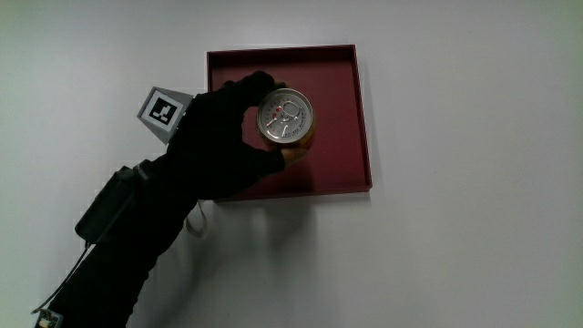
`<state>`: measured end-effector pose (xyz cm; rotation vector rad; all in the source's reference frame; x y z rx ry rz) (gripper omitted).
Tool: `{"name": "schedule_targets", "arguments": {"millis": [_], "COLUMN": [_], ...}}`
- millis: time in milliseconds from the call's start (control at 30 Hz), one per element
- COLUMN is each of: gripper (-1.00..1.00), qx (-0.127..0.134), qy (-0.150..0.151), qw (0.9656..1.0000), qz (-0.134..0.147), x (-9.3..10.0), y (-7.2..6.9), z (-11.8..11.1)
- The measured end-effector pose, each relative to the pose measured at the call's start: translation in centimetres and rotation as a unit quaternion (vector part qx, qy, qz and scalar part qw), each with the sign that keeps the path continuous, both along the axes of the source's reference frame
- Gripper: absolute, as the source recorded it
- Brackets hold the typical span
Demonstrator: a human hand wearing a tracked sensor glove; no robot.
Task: Place red bull into plate
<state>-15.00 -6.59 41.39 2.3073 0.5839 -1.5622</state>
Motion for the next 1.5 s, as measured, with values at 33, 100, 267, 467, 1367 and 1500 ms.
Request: {"name": "schedule_targets", "arguments": {"millis": [33, 100, 267, 467, 1367, 1500], "gripper": [0.0, 0.0, 0.0, 0.0, -0.31, -0.46], "qx": [-0.017, -0.012, -0.033, -0.056, -0.132, -0.133], "qy": [-0.009, -0.019, -0.03, -0.049, -0.04, -0.034], "qw": [0.9998, 0.9996, 0.998, 0.9951, 0.9873, 0.9874], "qz": [-0.01, -0.019, -0.044, -0.065, -0.079, -0.078], "x": [-0.1, -0.1, -0.2, -0.2, -0.1, 0.0], "y": [-0.1, -0.3, -0.7, -0.8, -0.4, -0.4], "z": [0.3, 0.9, 2.9, 4.4, 7.2, 7.5]}}
